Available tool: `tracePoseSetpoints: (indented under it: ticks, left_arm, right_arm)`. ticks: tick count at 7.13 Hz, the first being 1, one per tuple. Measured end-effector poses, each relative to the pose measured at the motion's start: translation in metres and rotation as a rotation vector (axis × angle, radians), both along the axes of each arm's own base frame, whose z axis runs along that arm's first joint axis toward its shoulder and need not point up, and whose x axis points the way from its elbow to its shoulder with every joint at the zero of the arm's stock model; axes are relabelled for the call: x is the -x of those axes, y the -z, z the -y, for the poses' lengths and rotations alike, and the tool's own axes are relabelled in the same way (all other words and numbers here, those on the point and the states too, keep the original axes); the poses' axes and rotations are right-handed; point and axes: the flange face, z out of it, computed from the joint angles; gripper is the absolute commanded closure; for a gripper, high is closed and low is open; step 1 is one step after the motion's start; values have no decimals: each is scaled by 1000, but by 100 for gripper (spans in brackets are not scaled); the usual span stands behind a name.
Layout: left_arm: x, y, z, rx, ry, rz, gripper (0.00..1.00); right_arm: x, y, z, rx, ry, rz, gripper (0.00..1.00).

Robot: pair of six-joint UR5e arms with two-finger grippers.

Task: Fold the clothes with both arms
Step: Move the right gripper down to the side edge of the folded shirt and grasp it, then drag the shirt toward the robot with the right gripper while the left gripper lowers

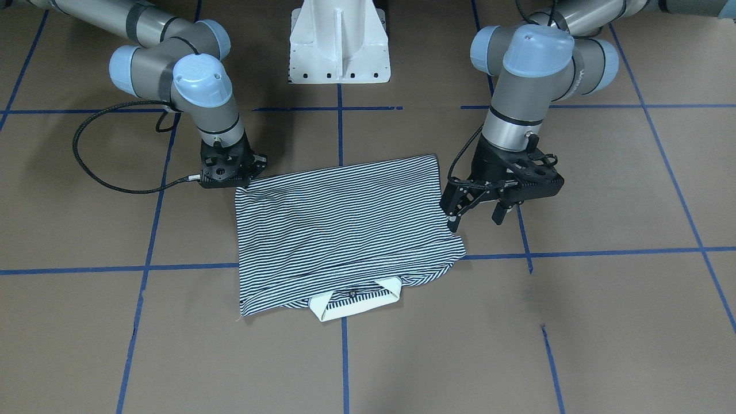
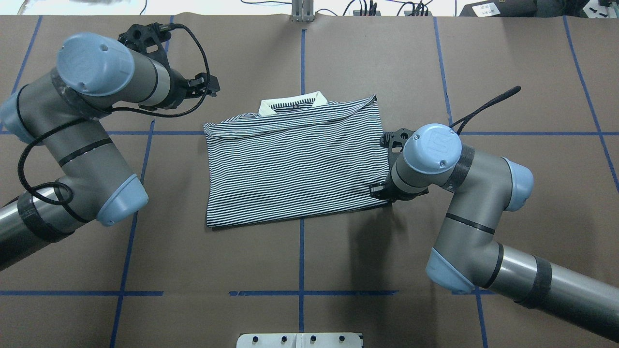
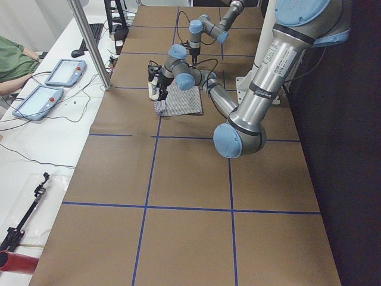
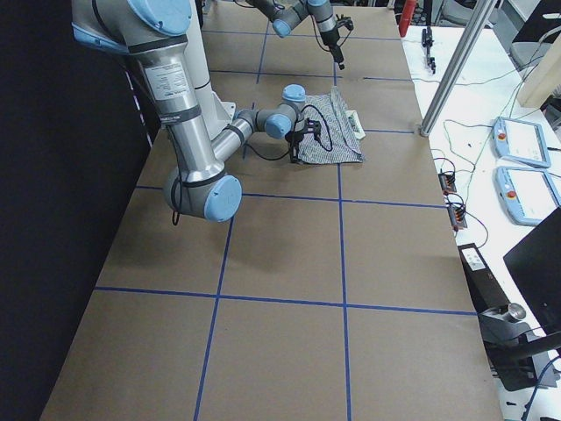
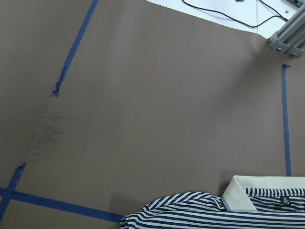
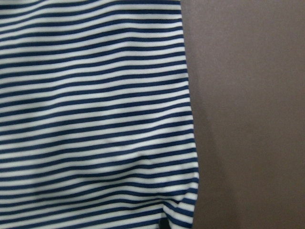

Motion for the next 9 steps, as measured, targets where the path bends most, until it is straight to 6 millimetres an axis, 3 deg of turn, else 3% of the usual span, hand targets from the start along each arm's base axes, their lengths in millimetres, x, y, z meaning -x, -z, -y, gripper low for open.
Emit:
tracePoseSetpoints:
  ticks: [2,4,5,6,7,9]
  left_arm:
    - [1,4,-1,-5,1,-6,0]
    - [-4,9,-8,-8,-7,-16,0]
    - [-10,11,-14,-2,-13,-24,0]
    - [-16,14,-21,0,-20,-35,0]
    - [-20,19,-29,-2,-29,-45,0]
    - [-33,23,-44,6,-51,-60,0]
  right_arm:
    - [-28,1,-18,1,-3,19,100]
    - [-55,-21,-83,46,34,12,100]
    - [-57,-28,-123,99,48,4,100]
    - [-59,-34,-160,149,63,-8,45]
    - [-68,-40,-188,188,78,-23,0]
    - [-86,-40,-213,229,81,-27,0]
